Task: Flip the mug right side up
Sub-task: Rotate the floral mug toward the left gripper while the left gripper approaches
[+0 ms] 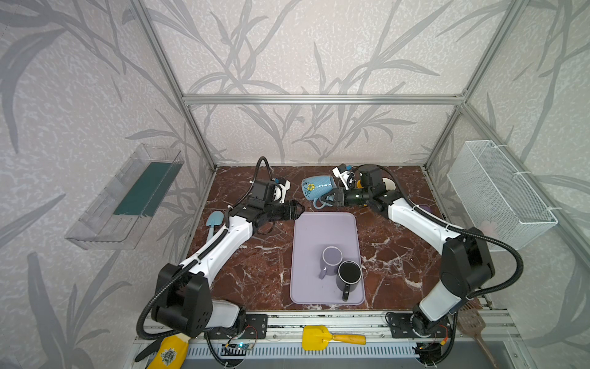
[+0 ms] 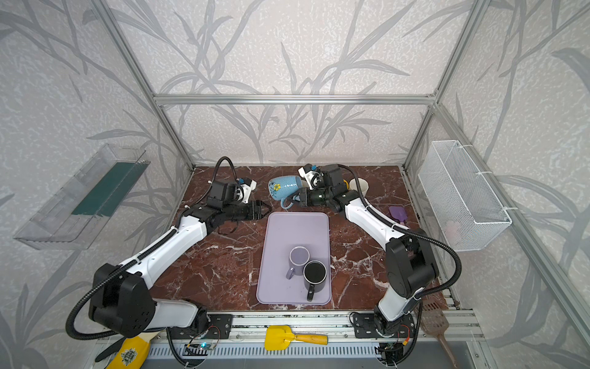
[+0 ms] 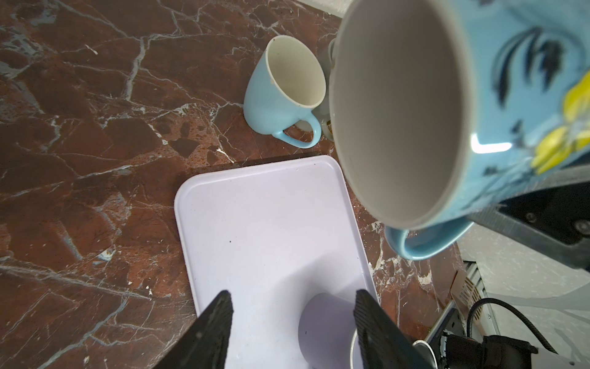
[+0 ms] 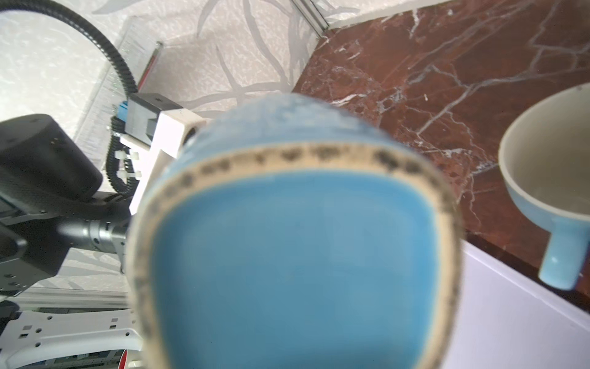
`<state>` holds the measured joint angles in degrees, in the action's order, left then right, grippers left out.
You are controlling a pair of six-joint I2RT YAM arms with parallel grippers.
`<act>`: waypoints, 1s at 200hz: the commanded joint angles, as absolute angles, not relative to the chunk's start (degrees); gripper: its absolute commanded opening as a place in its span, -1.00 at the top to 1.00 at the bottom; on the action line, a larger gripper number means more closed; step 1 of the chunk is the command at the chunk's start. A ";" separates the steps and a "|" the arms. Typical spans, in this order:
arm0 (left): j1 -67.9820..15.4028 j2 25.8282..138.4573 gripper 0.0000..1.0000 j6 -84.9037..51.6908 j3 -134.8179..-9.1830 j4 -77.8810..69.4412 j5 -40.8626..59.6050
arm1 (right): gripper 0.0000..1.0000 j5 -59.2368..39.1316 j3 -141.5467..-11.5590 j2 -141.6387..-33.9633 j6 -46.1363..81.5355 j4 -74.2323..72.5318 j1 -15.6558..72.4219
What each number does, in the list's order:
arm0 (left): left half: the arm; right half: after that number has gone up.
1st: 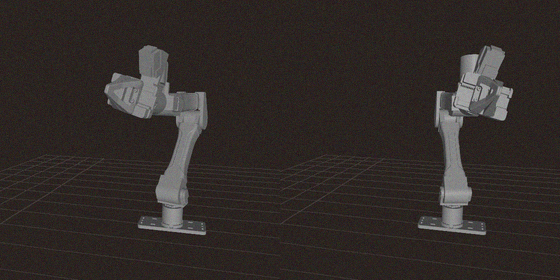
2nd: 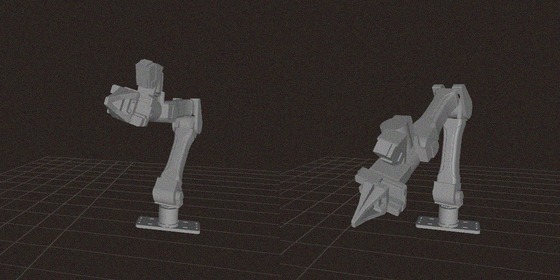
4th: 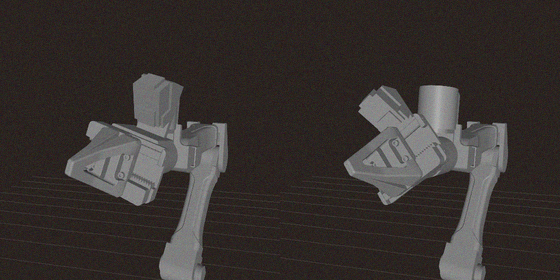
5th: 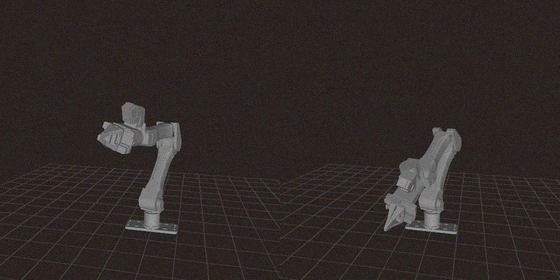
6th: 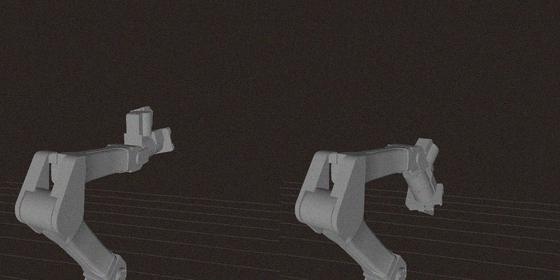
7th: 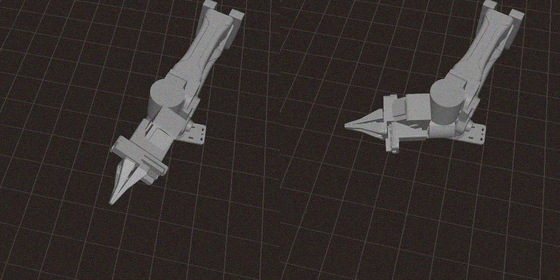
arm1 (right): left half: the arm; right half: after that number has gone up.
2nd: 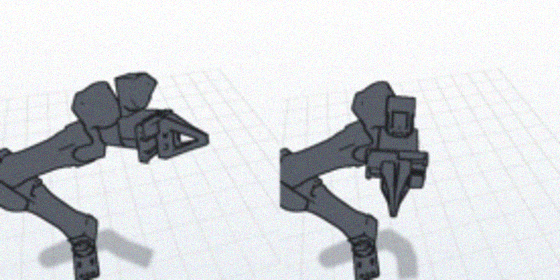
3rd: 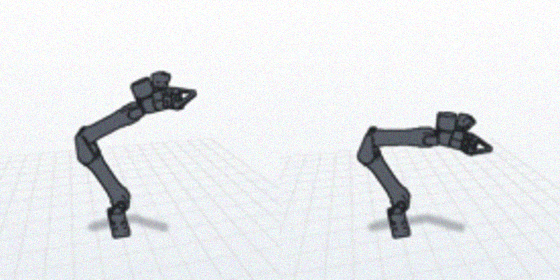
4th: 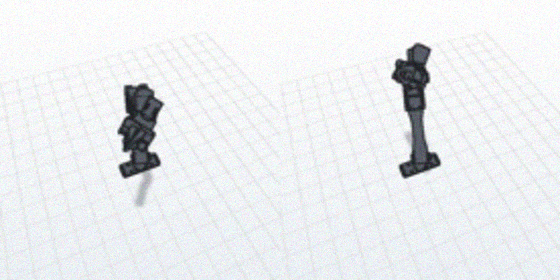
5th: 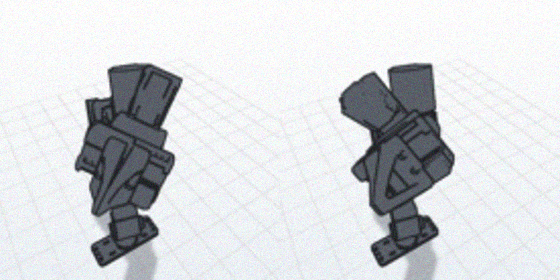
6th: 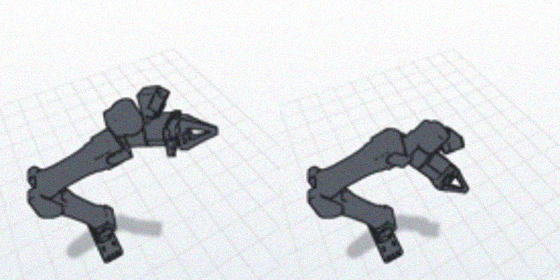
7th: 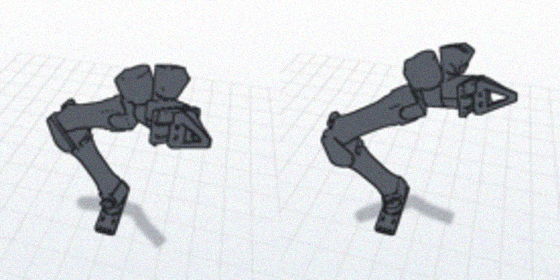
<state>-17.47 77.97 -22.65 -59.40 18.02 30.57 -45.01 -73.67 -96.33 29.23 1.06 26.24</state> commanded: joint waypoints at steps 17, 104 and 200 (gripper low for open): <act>-14.08 73.97 -0.26 -25.84 -56.51 10.47 40.81 | 1.00 -50.94 -73.04 -97.36 36.05 -15.89 26.10; -8.69 75.52 -0.26 -41.71 -49.25 -16.24 58.24 | 1.00 -53.83 -71.46 -99.56 43.73 -29.21 26.24; -8.69 77.49 -0.23 -49.64 -47.55 -29.97 61.40 | 1.00 -56.65 -71.60 -102.35 50.54 -40.25 28.05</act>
<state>-8.93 76.84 -46.61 -48.49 -23.90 59.07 -54.50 -70.85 -103.00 49.56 -32.45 27.09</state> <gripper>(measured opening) 0.620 0.174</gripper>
